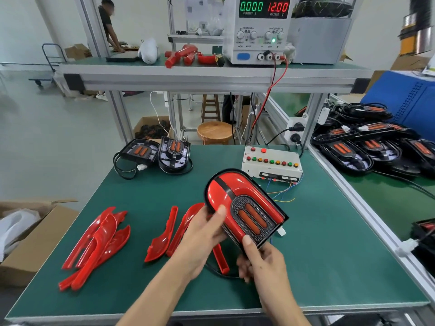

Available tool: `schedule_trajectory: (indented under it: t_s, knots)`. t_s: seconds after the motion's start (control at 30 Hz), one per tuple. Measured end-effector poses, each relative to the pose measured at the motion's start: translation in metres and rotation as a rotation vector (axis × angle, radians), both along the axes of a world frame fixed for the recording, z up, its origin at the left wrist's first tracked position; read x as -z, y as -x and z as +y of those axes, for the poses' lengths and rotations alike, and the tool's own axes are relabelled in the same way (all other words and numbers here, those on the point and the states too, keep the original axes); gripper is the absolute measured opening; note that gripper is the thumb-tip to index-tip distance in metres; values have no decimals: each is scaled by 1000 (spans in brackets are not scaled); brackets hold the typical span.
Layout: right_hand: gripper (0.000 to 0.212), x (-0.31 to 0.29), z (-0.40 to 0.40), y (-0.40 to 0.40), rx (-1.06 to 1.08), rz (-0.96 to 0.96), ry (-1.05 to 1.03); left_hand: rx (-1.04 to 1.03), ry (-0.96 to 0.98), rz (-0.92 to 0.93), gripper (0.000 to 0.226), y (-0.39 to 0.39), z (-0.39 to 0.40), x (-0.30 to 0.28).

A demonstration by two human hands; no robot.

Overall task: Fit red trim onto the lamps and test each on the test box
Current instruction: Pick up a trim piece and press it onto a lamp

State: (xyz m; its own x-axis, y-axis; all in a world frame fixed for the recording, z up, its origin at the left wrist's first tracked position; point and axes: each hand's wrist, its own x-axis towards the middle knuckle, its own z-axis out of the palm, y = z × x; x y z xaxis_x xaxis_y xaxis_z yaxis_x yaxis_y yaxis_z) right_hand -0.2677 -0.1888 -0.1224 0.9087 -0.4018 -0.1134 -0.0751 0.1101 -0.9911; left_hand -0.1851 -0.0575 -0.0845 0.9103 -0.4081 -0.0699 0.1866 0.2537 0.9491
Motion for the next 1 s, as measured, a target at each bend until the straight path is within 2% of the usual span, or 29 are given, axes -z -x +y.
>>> schedule_trajectory:
  t_s: [0.1,0.23,0.37,0.53,0.73,0.8,0.9,1.0]
  knots:
    - [56,2,-1,1,-31,-16,-4,-52,100,101,59,-7,-1,-9]
    - [53,4,-2,3,-51,-48,9,-84,153,123,60,-8,-6,-11]
    - [52,4,-3,4,-78,-61,17,-125,162,125,57,-8,-4,-11]
    - [62,4,-3,3,-94,-70,17,-127,148,117,50,-9,-3,-12]
    - [49,6,-6,2,-106,-78,38,-85,147,169,60,-14,-5,-16]
    - [52,6,-5,2,-112,-77,32,-84,157,199,65,-15,-8,-21]
    - [63,6,-4,2,-114,-80,17,-216,206,222,53,-16,-13,-25]
    - [65,4,-5,3,-117,-86,11,-244,246,244,54,-15,-15,-27]
